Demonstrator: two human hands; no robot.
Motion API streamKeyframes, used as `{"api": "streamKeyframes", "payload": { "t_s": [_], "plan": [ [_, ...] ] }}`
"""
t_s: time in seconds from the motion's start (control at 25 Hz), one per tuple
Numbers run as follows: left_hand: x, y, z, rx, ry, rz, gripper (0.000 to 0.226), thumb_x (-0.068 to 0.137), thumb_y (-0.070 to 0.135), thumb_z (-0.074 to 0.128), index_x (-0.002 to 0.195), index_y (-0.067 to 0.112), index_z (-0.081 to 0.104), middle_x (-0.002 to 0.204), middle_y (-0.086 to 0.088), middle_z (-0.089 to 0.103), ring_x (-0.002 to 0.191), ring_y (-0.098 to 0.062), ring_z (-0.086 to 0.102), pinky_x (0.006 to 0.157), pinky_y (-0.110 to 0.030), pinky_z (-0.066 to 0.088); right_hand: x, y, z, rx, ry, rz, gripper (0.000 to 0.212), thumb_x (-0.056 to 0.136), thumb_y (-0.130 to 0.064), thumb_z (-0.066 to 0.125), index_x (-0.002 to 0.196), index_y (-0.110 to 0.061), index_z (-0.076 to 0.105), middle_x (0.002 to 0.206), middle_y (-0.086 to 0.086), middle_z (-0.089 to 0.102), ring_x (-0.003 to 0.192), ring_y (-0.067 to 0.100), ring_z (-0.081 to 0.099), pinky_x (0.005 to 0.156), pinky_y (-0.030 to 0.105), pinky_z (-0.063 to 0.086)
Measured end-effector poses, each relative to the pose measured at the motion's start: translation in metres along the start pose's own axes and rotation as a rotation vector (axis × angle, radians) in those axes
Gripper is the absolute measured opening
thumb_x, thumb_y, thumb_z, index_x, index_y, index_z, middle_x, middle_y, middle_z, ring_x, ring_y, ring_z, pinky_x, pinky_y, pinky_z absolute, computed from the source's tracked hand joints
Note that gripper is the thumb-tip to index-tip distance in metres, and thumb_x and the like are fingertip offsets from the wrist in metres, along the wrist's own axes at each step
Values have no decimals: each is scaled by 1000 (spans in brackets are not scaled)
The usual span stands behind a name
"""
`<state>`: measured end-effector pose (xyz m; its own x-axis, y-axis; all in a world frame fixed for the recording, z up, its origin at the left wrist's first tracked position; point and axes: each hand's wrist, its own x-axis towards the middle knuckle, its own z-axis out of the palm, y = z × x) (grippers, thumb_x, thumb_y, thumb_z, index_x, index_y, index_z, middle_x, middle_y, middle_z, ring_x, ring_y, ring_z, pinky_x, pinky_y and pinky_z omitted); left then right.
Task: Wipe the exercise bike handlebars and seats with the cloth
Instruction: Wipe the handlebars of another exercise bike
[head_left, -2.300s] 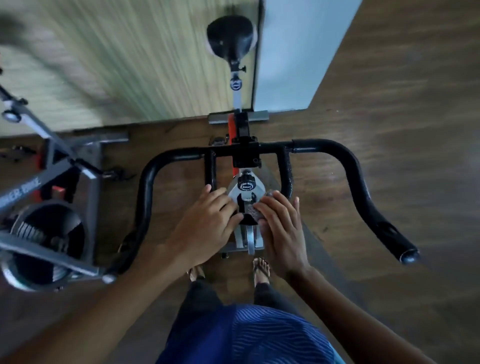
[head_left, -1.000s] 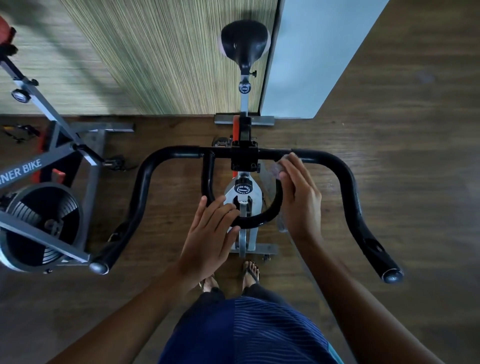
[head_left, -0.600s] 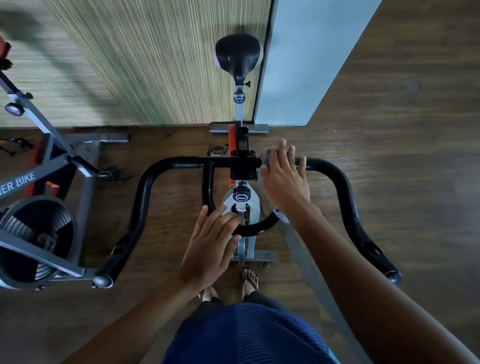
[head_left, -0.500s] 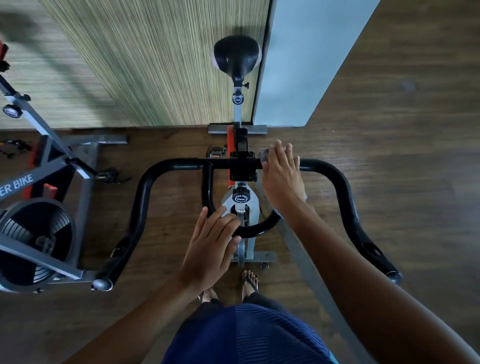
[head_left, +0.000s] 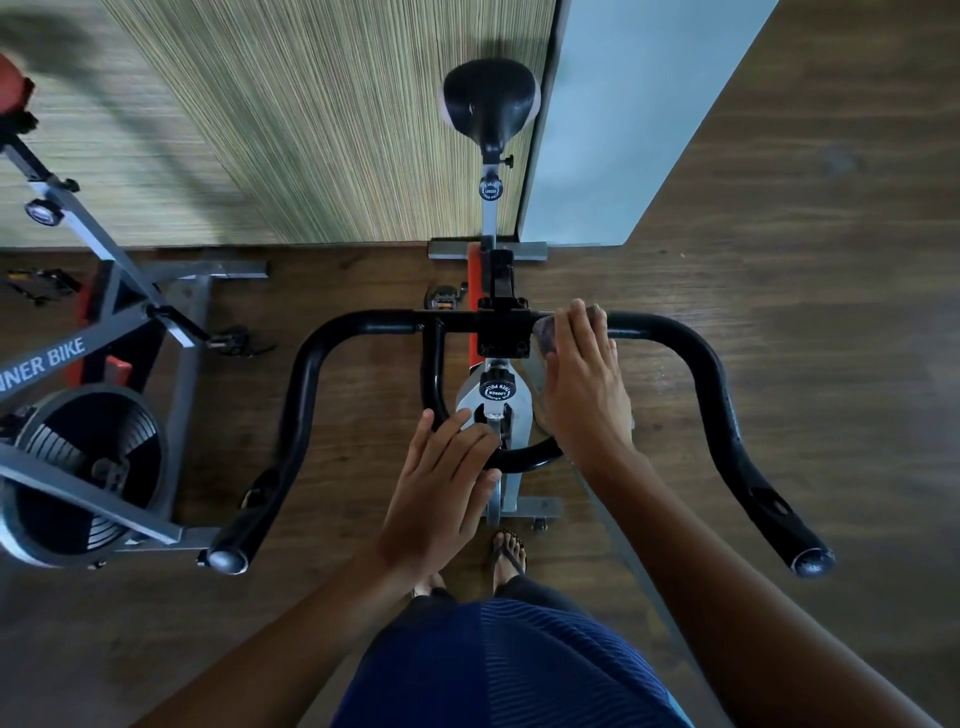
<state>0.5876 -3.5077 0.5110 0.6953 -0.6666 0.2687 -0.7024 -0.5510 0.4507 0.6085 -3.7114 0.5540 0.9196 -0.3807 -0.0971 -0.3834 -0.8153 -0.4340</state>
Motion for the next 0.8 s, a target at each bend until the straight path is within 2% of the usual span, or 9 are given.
{"api": "streamKeyframes", "payload": {
  "t_s": [0.24, 0.36, 0.48, 0.56, 0.68, 0.8],
  "plan": [
    [-1, 0, -1, 9, -26, -5, 34, 105, 29, 40, 126, 11, 60, 129, -3, 61, 141, -22, 40, 126, -44, 9, 6, 3, -1, 45, 14, -2, 54, 108, -14, 36, 158, -8, 19, 168, 10, 10, 156, 28, -2, 127, 44, 7],
    [2, 0, -10, 12, -35, -3, 40, 108, 34, 33, 131, 11, 56, 137, -5, 56, 143, -23, 37, 126, -43, 9, -6, 5, 1, 56, -5, -24, 54, 107, -15, 40, 158, -8, 22, 168, 8, 10, 156, 28, -2, 127, 48, 10],
    [26, -7, -24, -45, 48, -183, 44, 108, 38, 29, 135, 13, 53, 143, -3, 46, 146, -21, 30, 126, -37, 1, 13, 5, -5, 124, -19, -26, 54, 104, -6, 44, 156, -9, 28, 167, 7, 15, 156, 26, 1, 124, 51, 20],
    [51, -20, -33, -55, 126, -322, 42, 106, 36, 34, 134, 11, 55, 143, -4, 48, 146, -22, 30, 126, -39, 3, 13, 8, -5, 193, 30, -50, 51, 104, -6, 44, 154, -9, 34, 166, 8, 20, 155, 26, 7, 123, 51, 25],
    [84, -40, -41, -26, 185, -466, 40, 105, 31, 37, 135, 11, 55, 147, -7, 46, 148, -24, 28, 125, -47, 6, 5, -5, 6, 232, 59, -289, 48, 100, -4, 52, 147, -11, 46, 161, 9, 32, 152, 26, 22, 120, 53, 30],
    [89, -51, -40, -23, 108, -557, 39, 107, 27, 38, 140, 11, 50, 153, -7, 40, 151, -25, 22, 124, -50, 4, 17, -19, 26, 20, -35, -563, 62, 85, 13, 65, 142, -6, 52, 159, 12, 36, 151, 29, 22, 122, 49, 24]
  ]
}}
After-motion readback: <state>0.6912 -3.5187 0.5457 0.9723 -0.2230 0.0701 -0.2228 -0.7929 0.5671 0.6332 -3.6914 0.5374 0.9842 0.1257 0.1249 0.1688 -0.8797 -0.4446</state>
